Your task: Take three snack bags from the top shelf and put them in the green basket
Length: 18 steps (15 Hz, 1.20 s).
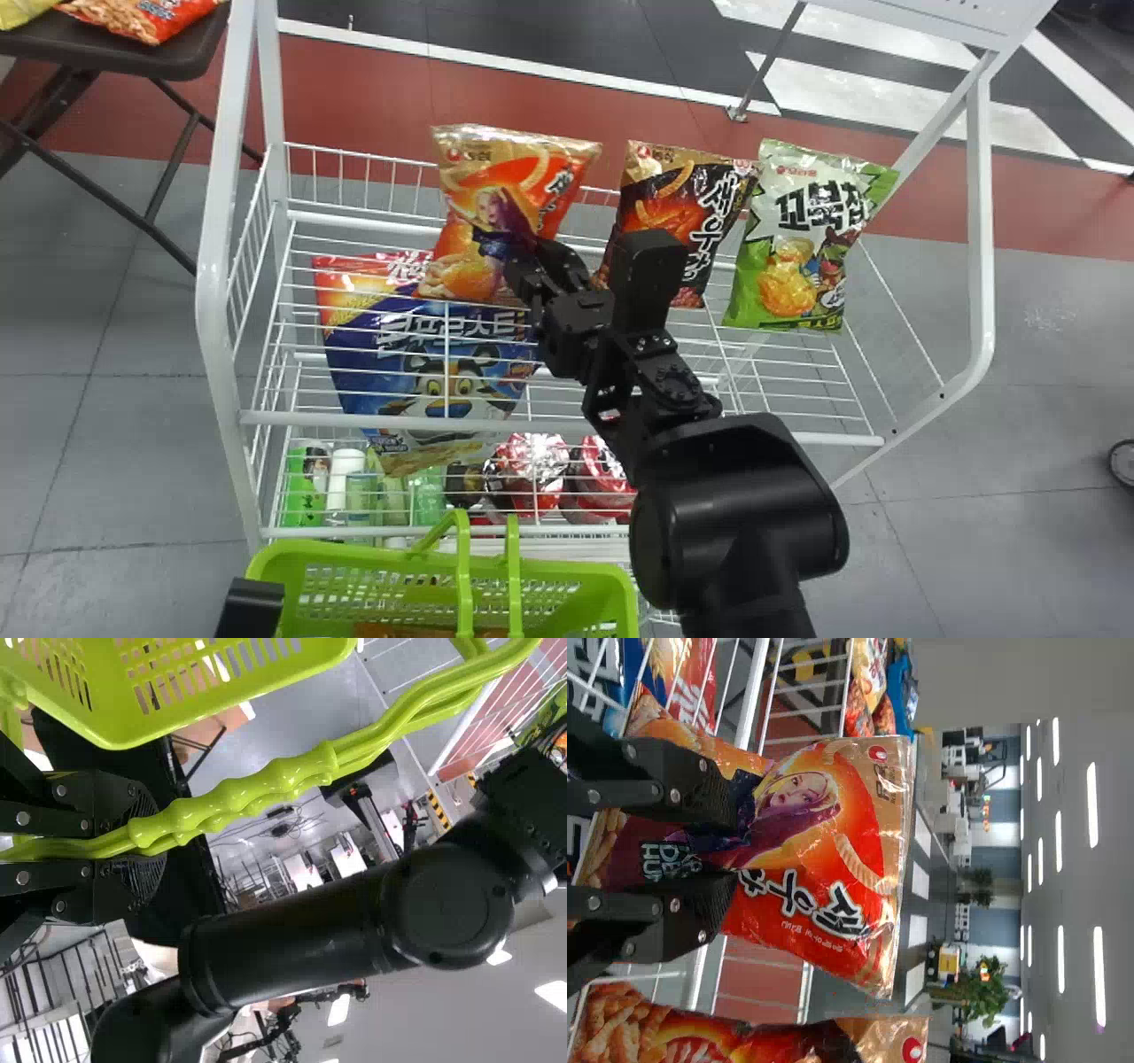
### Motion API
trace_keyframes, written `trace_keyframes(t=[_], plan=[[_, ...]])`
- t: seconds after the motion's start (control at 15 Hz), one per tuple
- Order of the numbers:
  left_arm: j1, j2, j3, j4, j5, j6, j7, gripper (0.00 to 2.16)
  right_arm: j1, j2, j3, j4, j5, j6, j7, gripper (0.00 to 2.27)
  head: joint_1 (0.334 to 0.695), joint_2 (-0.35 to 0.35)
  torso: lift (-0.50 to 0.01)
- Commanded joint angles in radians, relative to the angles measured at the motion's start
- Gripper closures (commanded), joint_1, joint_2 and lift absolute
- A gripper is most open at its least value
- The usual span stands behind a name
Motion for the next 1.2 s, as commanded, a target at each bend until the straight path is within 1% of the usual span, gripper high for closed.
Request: trace_keyframes(t=[0.0,0.2,0.33,0.4,0.47,0.6,0.67,0.73,0.8,0.93,1.0,1.13], plan=[[-0.003,-0.003,0.0,0.009,-0.002,-0.003,0.02,1.57,0.044,-0.002,-0.007,-0.079,0.008,0.0,0.043,2.07,0.695,-0.35,-0.033],[-0.014,-0.006,-0.002,0.028,-0.001,-0.007,0.048,1.57,0.16,-0.003,-0.008,-0.25,0.03,0.012,0.082,2.07,0.695,-0.35,-0.033],[-0.015,-0.007,0.004,0.029,0.006,-0.01,0.06,1.57,0.246,-0.003,-0.034,-0.371,0.043,0.067,0.137,2.07,0.695,-0.35,-0.033],[-0.015,-0.006,0.006,0.032,0.01,-0.013,0.066,1.57,0.301,-0.003,-0.06,-0.445,0.039,0.095,0.157,2.07,0.695,-0.35,-0.033],[-0.017,-0.006,0.009,0.032,0.01,-0.016,0.066,1.57,0.36,-0.003,-0.102,-0.506,0.025,0.132,0.2,2.07,0.695,-0.35,-0.033],[-0.023,-0.006,0.012,0.034,0.01,-0.022,0.068,1.57,0.461,0.0,-0.208,-0.578,-0.049,0.15,0.257,2.07,0.695,-0.35,-0.033],[-0.021,-0.007,0.02,0.034,0.012,-0.028,0.071,1.57,0.486,0.0,-0.246,-0.596,-0.073,0.169,0.28,2.07,0.695,-0.35,-0.033],[-0.008,-0.01,0.033,0.034,0.015,-0.049,0.081,1.57,0.489,-0.003,-0.281,-0.618,-0.079,0.252,0.312,2.07,0.695,-0.35,-0.033],[-0.009,-0.01,0.032,0.038,0.027,-0.068,0.103,1.57,0.499,-0.002,-0.333,-0.673,-0.079,0.42,0.35,2.07,0.695,-0.35,-0.033],[-0.015,-0.015,0.029,0.043,0.025,-0.083,0.109,1.57,0.524,-0.003,-0.424,-0.736,-0.096,0.693,0.396,2.07,0.695,-0.35,-0.033],[-0.021,-0.018,0.026,0.045,0.024,-0.083,0.115,1.57,0.536,-0.01,-0.458,-0.744,-0.09,0.776,0.415,2.07,0.695,-0.35,-0.033],[-0.024,-0.018,0.024,0.046,0.025,-0.086,0.118,1.58,0.551,-0.04,-0.481,-0.757,-0.09,0.985,0.456,2.07,0.695,-0.35,-0.033]])
